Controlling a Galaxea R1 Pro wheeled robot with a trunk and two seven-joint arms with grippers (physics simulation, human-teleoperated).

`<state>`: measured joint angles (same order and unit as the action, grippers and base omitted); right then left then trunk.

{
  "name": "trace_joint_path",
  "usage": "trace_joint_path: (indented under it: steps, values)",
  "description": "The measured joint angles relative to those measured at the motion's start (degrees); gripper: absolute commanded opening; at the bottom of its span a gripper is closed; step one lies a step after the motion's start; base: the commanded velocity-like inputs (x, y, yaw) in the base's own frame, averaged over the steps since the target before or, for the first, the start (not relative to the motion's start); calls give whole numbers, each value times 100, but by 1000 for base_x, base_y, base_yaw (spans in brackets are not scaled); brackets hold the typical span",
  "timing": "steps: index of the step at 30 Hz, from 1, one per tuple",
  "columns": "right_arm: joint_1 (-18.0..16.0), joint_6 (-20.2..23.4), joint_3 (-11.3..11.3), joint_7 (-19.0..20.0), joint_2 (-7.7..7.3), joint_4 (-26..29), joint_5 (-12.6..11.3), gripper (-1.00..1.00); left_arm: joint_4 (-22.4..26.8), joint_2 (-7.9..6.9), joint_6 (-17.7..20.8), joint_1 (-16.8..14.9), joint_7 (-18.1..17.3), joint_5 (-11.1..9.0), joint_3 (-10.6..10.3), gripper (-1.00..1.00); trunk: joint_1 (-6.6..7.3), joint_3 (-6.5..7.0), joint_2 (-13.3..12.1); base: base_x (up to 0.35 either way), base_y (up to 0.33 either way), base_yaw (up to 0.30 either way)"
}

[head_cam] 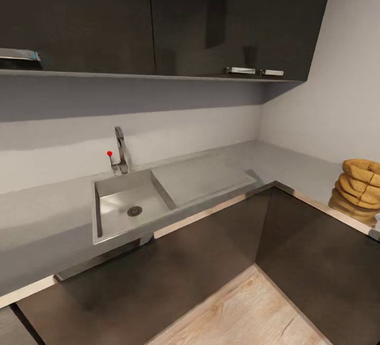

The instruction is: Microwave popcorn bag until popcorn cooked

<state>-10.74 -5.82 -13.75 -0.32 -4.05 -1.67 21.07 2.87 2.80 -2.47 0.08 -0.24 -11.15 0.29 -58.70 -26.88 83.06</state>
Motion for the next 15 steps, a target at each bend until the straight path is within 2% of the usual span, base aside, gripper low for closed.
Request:
trace_joint_path:
  steps: [15]
  values:
    - [0,0,0,0,3,0,0,100,-1,5,-38,0,0,1,5,100,0,0,0,309,154,-5]
